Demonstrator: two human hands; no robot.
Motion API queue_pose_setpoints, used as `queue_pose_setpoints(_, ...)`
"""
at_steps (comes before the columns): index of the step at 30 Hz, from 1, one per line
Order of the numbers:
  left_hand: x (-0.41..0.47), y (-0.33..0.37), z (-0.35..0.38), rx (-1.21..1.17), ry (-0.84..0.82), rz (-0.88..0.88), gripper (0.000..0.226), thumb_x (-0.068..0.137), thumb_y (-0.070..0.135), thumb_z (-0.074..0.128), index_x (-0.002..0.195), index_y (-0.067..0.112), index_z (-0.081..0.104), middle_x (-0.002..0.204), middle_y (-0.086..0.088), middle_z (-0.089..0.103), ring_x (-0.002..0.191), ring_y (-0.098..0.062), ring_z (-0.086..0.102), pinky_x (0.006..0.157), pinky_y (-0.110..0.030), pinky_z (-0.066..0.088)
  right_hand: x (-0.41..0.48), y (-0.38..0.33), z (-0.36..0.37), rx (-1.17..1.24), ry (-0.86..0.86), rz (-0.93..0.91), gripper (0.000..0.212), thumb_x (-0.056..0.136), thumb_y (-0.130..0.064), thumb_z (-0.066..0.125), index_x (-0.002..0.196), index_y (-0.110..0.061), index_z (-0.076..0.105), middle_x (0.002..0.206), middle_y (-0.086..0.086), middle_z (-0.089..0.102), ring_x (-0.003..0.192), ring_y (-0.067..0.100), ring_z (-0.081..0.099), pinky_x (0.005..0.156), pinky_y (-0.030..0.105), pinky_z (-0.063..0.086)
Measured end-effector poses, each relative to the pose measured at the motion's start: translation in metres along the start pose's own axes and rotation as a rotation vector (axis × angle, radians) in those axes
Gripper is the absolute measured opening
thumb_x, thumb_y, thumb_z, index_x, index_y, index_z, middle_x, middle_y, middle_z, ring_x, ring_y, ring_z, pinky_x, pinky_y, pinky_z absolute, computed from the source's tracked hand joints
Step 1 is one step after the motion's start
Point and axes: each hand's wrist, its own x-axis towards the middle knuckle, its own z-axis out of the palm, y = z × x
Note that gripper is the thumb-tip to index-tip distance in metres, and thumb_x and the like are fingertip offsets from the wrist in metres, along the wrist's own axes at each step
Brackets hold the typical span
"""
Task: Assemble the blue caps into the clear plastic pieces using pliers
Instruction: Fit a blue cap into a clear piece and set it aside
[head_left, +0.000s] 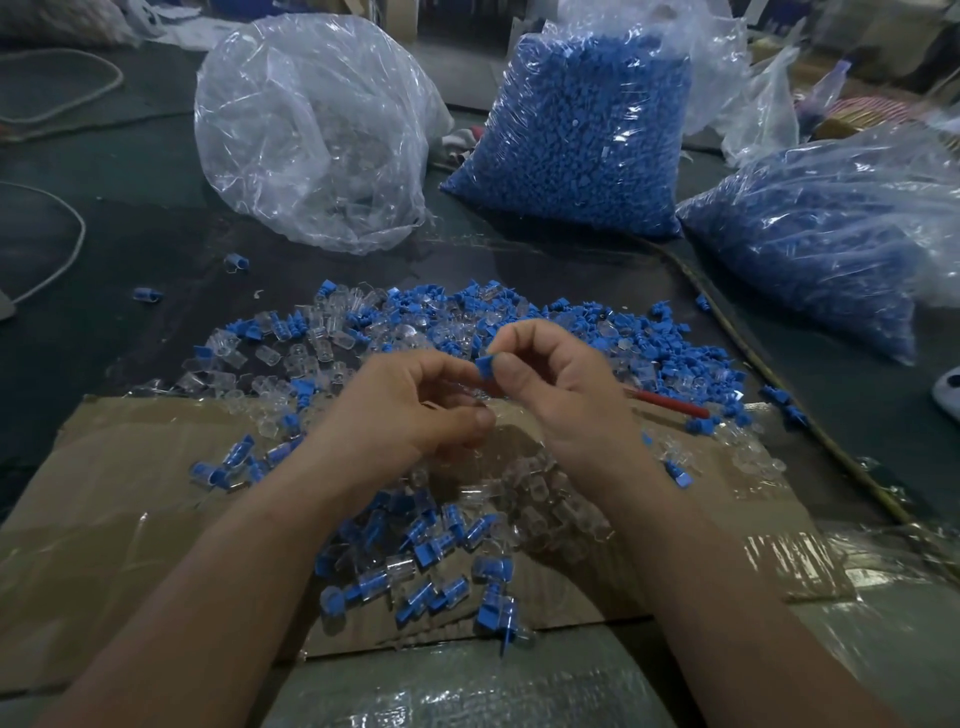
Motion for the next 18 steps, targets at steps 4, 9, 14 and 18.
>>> queue_pose_setpoints(4, 0.000, 0.001, -0.002, -0.100, 0.050, 0.069, 0.025, 0.062, 0.010, 0.069, 0.086, 0.012, 0.065, 0.067, -0.001, 0.071, 0.059, -0.011, 0.068, 0.053, -0.016, 0.052, -0.002, 0.003, 0.012, 0.133, -0.019, -0.064, 0.024, 0.087, 0.006, 0.050, 0.080, -0.017, 0.054, 0.075, -0.007, 0.055, 0.068, -0.003, 0.055, 0.064, 0.013, 0.047)
queue_pose_setpoints(9, 0.001, 0.000, -0.001, -0.224, 0.068, 0.108, 0.039, 0.055, 0.009, 0.067, 0.094, 0.014, 0.062, 0.074, -0.007, 0.072, 0.067, -0.017, 0.070, 0.056, -0.020, 0.054, -0.004, 0.008, 0.021, 0.241, -0.005, -0.134, 0.022, 0.089, 0.005, 0.047, 0.082, -0.014, 0.055, 0.072, -0.014, 0.065, 0.071, -0.003, 0.061, 0.061, 0.014, 0.049)
queue_pose_setpoints(14, 0.002, -0.002, -0.001, -0.291, 0.078, 0.148, 0.043, 0.056, 0.007, 0.067, 0.098, 0.016, 0.062, 0.082, -0.007, 0.073, 0.078, -0.019, 0.070, 0.063, -0.022, 0.055, -0.005, 0.007, 0.022, 0.310, 0.002, -0.151, 0.021, 0.090, 0.004, 0.044, 0.085, -0.013, 0.054, 0.077, -0.016, 0.067, 0.077, -0.002, 0.063, 0.066, 0.013, 0.048)
queue_pose_setpoints(18, 0.001, -0.002, 0.002, -0.305, 0.111, 0.160, 0.044, 0.059, 0.008, 0.065, 0.102, 0.017, 0.060, 0.079, -0.001, 0.072, 0.077, -0.015, 0.070, 0.063, -0.021, 0.054, -0.004, 0.008, 0.024, 0.386, 0.035, -0.093, 0.021, 0.092, 0.002, 0.042, 0.084, -0.014, 0.052, 0.093, -0.006, 0.066, 0.089, 0.004, 0.063, 0.073, 0.017, 0.050)
